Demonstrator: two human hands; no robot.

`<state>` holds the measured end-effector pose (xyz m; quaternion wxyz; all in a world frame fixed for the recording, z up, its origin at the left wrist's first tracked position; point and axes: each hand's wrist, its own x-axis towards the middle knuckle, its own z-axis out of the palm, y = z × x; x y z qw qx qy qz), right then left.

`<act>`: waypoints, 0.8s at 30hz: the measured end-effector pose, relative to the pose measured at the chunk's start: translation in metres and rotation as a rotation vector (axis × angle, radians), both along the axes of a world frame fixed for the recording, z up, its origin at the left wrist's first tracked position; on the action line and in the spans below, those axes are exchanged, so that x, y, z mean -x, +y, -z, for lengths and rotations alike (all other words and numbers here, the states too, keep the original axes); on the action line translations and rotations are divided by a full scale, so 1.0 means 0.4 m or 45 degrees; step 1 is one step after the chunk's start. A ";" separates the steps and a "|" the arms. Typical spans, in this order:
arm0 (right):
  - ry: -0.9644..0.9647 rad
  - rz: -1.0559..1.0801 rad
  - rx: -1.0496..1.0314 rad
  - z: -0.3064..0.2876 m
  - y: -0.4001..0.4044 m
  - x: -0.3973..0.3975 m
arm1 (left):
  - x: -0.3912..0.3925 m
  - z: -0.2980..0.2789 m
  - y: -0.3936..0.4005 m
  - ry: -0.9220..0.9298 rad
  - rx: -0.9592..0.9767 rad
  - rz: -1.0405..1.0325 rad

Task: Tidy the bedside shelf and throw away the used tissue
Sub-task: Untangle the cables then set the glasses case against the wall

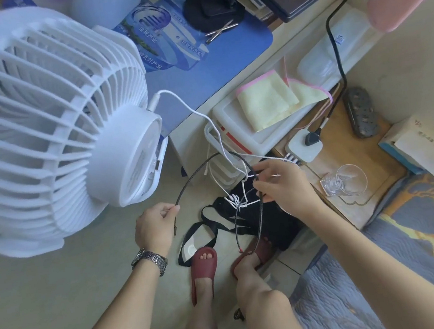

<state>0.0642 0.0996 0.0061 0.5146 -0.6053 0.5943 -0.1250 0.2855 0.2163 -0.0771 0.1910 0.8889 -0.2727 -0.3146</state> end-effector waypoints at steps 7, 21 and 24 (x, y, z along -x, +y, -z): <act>0.105 0.058 0.204 0.016 -0.062 -0.067 | 0.000 0.018 0.061 0.060 -0.116 -0.040; 0.176 0.081 0.240 0.026 -0.058 -0.081 | 0.022 -0.012 0.041 0.262 -0.054 -0.010; 0.178 0.080 0.247 0.027 -0.049 -0.085 | 0.045 -0.057 0.028 0.280 0.064 0.062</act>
